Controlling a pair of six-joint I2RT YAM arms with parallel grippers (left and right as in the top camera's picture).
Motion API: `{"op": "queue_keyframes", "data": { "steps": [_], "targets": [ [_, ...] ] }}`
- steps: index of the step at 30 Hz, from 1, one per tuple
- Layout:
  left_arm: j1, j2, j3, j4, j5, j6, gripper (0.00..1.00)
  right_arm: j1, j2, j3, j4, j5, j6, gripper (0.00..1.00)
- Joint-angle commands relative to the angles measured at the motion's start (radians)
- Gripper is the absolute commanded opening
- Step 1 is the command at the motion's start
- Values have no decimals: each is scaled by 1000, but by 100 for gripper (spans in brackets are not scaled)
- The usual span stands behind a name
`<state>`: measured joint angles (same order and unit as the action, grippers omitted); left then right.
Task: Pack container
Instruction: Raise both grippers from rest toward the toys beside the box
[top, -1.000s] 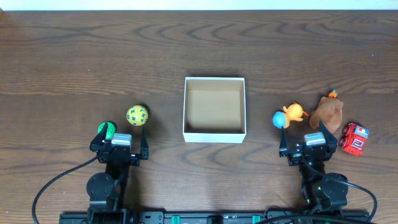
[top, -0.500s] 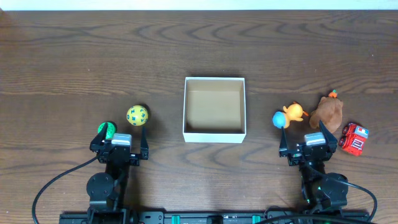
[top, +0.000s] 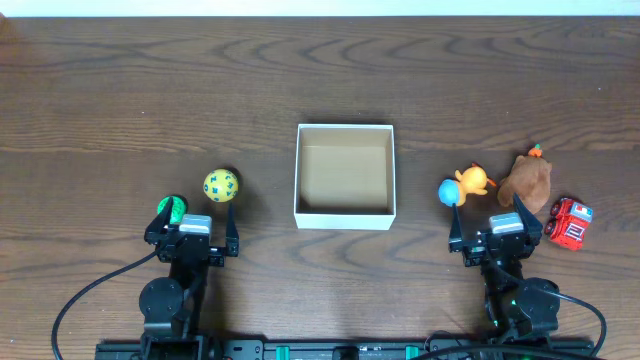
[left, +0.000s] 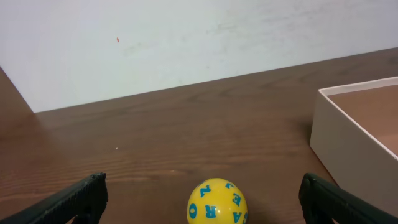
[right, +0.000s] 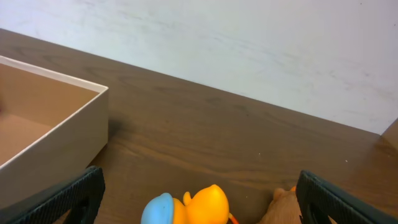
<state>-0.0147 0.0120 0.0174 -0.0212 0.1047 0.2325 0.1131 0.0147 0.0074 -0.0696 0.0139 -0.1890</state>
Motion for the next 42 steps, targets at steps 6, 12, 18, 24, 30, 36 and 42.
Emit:
{"op": "queue_keyframes", "data": {
  "steps": [6, 12, 18, 24, 30, 36, 42],
  "targets": [
    [4, -2, -13, -37, 11, -9, 98, -16, -6, -2, -4, -7, -6, 99],
    [4, -1, -13, -37, 11, -9, 98, -16, -6, -2, -4, -7, -6, 99],
    [4, -2, -13, -38, 11, -9, 98, -16, -6, -2, -4, -7, -6, 99],
    [4, -2, -13, -37, 12, -9, 98, -15, -6, -2, -4, -7, -6, 99],
    [4, -2, -13, -33, 11, -5, 98, -15, -6, -2, 35, -7, -6, 99],
    [4, -1, 0, -24, 11, -186, 98, -15, -6, 3, 66, -14, 282, 99],
    [4, 70, 149, -54, -20, -261, 98, -16, 50, 92, 40, 82, 333, 99]
  ]
}}
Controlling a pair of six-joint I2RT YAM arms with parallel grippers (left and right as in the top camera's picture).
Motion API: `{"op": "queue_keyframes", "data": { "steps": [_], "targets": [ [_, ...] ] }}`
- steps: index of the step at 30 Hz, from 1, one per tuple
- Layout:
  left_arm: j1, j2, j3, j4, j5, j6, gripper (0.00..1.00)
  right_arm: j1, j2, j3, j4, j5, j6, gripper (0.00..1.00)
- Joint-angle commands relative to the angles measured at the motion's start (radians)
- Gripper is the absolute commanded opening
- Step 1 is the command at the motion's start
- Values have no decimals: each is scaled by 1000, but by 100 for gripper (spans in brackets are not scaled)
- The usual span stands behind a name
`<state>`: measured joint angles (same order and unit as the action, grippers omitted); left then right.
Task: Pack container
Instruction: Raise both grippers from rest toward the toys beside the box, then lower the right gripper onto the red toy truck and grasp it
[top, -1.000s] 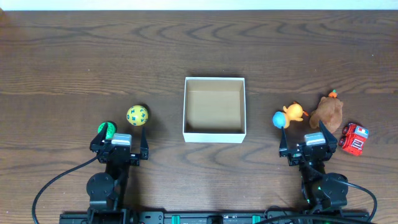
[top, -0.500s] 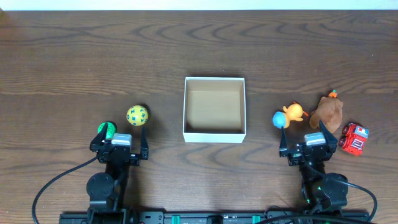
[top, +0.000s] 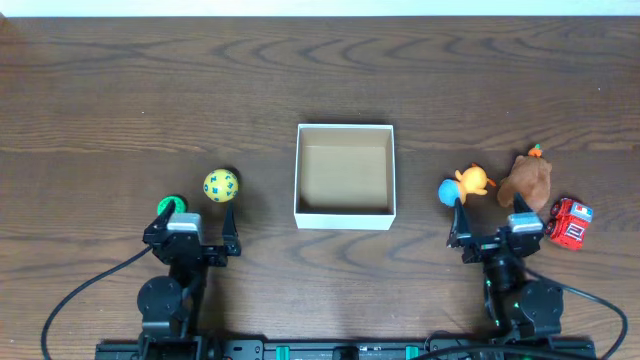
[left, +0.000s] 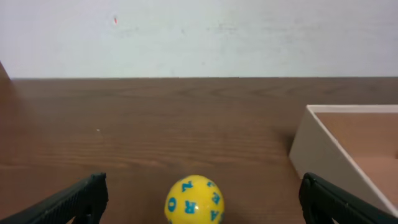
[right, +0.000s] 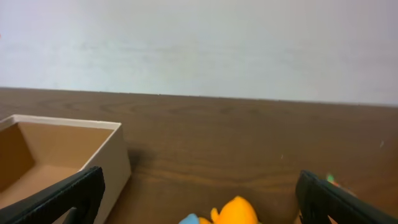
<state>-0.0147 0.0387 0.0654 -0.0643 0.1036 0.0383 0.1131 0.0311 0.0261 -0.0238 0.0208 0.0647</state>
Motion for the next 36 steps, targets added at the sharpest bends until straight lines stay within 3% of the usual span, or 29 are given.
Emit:
{"op": "queue_keyframes", "data": {
  "steps": [1, 5, 10, 16, 20, 27, 36],
  "targets": [
    [4, 74, 137, -32, -34, -66, 98, -18, 60, 108, -24, 96, 79, 99],
    [4, 266, 320, -134, -53, -66, 98, -26, 219, 299, -147, 137, 77, 99],
    [5, 559, 573, -299, -53, -68, 98, -81, 499, 618, -420, 186, 77, 99],
    [23, 883, 863, -595, -51, -115, 98, -243, 818, 1016, -834, 176, 108, 99],
    [29, 1020, 958, -698, -51, -115, 98, -407, 1007, 1212, -1044, 98, 103, 99],
    [29, 1102, 960, -698, -51, -116, 98, -648, 1236, 1258, -1155, 79, 50, 99],
    [29, 1106, 960, -698, -51, -115, 98, -759, 1442, 1176, -1062, 76, 40, 99]
  ]
}}
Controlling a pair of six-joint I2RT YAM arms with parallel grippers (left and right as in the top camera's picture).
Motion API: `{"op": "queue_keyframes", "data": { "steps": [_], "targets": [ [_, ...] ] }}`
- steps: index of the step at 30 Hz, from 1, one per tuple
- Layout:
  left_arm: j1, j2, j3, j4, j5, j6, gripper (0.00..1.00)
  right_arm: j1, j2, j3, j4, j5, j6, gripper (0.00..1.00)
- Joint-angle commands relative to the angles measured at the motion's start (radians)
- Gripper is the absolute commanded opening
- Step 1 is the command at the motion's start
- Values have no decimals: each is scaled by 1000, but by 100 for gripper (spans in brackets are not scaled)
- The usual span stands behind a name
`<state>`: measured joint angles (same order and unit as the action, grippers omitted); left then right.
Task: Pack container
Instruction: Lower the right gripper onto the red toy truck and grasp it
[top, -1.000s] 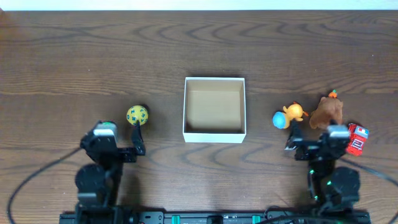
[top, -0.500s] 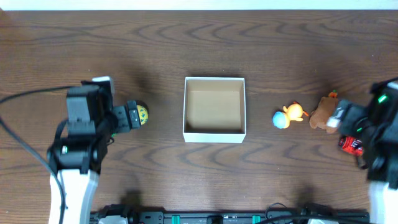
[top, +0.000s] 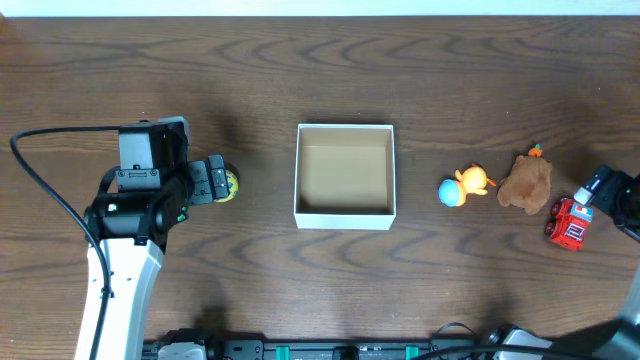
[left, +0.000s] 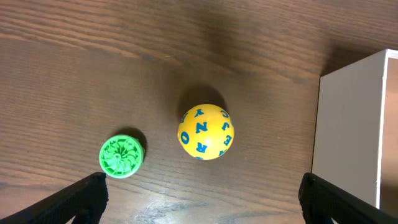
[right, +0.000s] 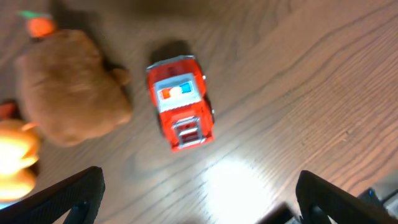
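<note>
The open white box stands mid-table with nothing in it. A yellow ball with blue letters and a green ridged disc lie left of the box. My left gripper hangs above them, open, pointing down, holding nothing. Right of the box lie an orange and blue duck toy, a brown plush and a red toy truck. My right gripper is open above the table just beside the truck, holding nothing.
In the overhead view the left arm covers the green disc and part of the ball. The right arm is at the table's right edge. The box wall stands close to the right of the ball.
Both arms have left their low pose at the near edge. The left gripper now looks straight down on the ball and disc. The right one looks down on the truck and plush. Both stay open.
First both grippers sat low at the near edge, open, facing forward, the ball ahead of the left and the duck ahead of the right. A moment later they had shifted slightly back and levelled. Now both are raised over their toys; no toy has moved.
</note>
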<state>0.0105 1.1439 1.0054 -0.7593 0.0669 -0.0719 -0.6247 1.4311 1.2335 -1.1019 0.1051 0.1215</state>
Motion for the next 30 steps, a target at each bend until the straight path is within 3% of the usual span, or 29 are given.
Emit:
{"op": "queue_keyframes", "data": {
  "steps": [1, 13, 22, 30],
  "targets": [
    [4, 1, 20, -3, -15, -5, 98, -25, 66, -44, 39, -14, -27, 99],
    [4, 1, 20, -3, -15, -5, 98, -29, 278, -89, 229, -106, -105, 97],
    [4, 1, 20, -3, -15, -5, 98, -29, 327, -92, 270, -111, -105, 84],
    [4, 1, 20, -3, -15, -5, 98, -29, 336, -93, 275, -122, -105, 63]
  ]
}}
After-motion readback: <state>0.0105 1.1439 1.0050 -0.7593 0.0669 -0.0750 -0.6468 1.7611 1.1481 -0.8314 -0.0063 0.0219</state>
